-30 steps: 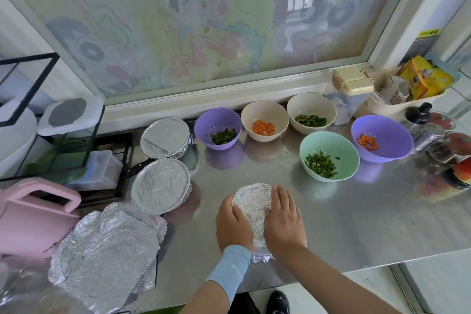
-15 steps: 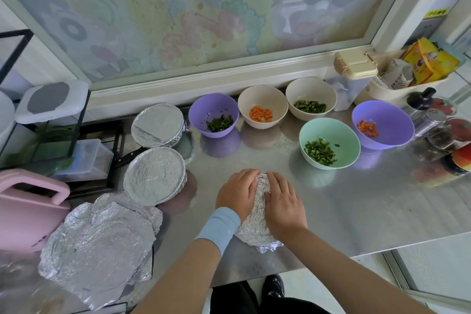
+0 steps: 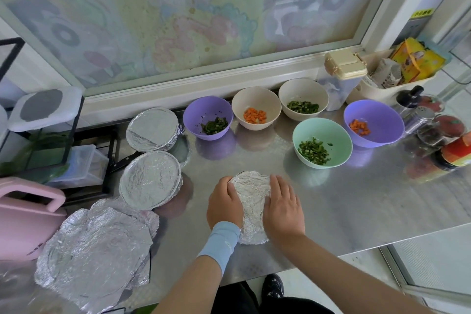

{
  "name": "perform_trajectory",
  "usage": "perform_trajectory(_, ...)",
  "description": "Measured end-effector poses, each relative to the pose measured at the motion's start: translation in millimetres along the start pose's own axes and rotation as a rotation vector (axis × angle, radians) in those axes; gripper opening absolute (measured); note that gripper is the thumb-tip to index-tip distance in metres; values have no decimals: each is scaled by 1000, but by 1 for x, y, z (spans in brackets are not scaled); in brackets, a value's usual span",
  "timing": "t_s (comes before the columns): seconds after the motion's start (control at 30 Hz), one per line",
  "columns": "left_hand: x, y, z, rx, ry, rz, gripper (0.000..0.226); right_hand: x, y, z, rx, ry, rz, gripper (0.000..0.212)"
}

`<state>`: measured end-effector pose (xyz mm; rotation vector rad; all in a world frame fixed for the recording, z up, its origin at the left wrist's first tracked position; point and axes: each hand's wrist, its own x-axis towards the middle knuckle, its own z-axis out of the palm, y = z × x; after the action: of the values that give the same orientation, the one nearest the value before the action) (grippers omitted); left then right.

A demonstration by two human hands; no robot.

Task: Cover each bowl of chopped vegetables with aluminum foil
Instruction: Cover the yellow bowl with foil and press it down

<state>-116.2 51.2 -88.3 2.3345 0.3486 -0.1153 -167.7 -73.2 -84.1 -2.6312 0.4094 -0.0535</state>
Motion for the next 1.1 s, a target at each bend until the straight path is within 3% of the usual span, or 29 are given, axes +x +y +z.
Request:
perform_trajectory(0.2, -2, 10, -1, -98, -34, -75, 34, 14, 7, 2, 262, -95, 123, 50)
perform_trajectory(0.43, -3, 0, -11, -122, -106, -130, 23, 46, 14, -5, 213, -172, -67, 44)
perform_trajectory(0.6, 28, 8, -15, -40, -151, 87, 42, 51, 18, -7, 156, -139, -123, 44)
perform_trajectory(0.67, 36, 20, -14, -21, -234, 198, 40, 44, 17, -7, 139, -69, -64, 43)
perform_trajectory(0.77, 44, 27, -8, -46, -377, 193, 28, 34, 14, -4, 250, -72, 84, 41)
perform_trajectory(0.87, 48, 25, -5, -109, -335, 168, 15, 35, 13, 1, 326, -98, 138, 40)
perform_trajectory(1.1, 52, 21, -12, -131, -217, 83, 14, 56, 10, 4, 314, -118, 59, 37)
